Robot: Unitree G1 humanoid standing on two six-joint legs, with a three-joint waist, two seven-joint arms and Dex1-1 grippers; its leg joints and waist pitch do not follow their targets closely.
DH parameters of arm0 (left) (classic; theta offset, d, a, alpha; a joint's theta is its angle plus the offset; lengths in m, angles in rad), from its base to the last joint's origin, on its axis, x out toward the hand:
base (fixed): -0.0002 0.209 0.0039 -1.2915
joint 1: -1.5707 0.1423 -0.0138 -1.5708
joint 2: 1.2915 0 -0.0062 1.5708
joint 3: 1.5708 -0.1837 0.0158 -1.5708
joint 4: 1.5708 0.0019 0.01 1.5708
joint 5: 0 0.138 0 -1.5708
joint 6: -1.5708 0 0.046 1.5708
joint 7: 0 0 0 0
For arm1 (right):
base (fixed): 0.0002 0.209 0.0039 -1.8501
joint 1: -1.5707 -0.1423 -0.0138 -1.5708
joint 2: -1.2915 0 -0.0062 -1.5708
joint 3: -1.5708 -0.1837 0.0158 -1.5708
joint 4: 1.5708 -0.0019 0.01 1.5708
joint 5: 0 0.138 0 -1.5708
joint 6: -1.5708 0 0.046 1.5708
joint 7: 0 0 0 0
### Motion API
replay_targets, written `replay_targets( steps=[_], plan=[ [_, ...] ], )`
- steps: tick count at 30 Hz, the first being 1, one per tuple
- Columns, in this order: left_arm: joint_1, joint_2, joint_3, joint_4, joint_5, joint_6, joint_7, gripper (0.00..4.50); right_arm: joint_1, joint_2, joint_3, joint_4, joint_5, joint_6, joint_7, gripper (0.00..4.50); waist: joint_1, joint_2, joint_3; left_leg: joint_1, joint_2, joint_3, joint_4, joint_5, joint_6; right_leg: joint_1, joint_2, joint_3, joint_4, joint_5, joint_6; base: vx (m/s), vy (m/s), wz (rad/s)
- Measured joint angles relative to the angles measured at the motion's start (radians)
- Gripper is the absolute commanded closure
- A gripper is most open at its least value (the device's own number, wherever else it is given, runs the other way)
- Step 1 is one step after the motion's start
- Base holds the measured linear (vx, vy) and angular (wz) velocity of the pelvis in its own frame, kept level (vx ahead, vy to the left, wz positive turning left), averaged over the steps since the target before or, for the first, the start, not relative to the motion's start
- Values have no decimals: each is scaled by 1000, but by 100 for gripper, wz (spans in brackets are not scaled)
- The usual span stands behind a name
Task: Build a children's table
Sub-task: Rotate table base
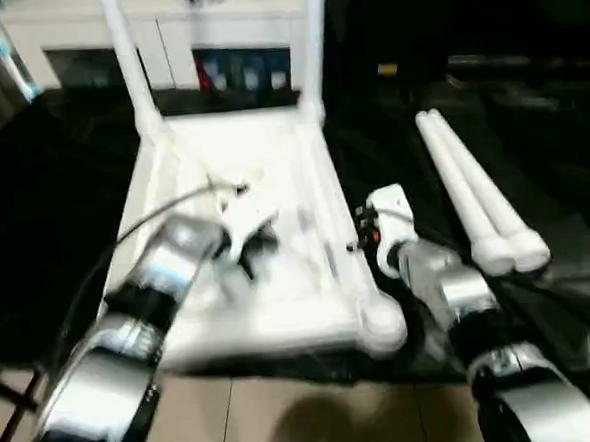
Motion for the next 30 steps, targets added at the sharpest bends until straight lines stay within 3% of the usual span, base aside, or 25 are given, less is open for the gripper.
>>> replay_targets(
  steps=[4,10,13,14,18,19,22,30],
  plan=[
    [-42,-1,43,71,4,-76,123,450,20,-42,-20,-85,0,4,-3,447,6,5,-1,-2,0,0,0,-1,1,-1,0,0,-1,-1,0,0,0,0],
    [-23,0,46,67,-17,-147,69,450,97,-96,-56,-300,1,121,-32,447,22,5,-1,-12,0,0,3,2,6,-11,0,0,2,-1,0,0,0,0],
    [42,4,63,-43,-59,-158,8,450,127,-123,-83,-408,17,215,-37,431,23,5,-1,-12,0,0,3,2,6,-12,0,0,3,-1,0,0,0,0],
    [68,4,73,-95,-84,-148,-19,430,135,-131,-90,-441,19,241,-40,419,23,5,0,-12,0,0,3,1,6,-12,0,0,3,-1,0,0,0,0],
    [195,-2,84,-378,-208,-58,-135,407,147,-169,-114,-532,10,329,-63,406,22,5,-1,-11,0,0,5,-1,2,-12,-1,0,8,-2,-1,0,0,0],
    [232,0,81,-460,-241,-34,-168,398,154,-176,-118,-560,8,356,-70,386,20,5,-1,-11,0,1,6,-1,1,-12,-1,0,9,-2,-1,0,0,0],
    [303,14,59,-622,-288,18,-211,374,154,-200,-131,-601,5,430,-86,368,18,6,-1,-10,0,0,6,1,0,-12,-1,0,11,-5,4,0,0,0],
    [402,28,35,-833,-315,145,-224,324,130,-293,-180,-587,-13,540,-101,301,14,7,-1,-9,0,0,7,1,0,-11,0,0,11,-5,5,0,0,0]
  ],
)
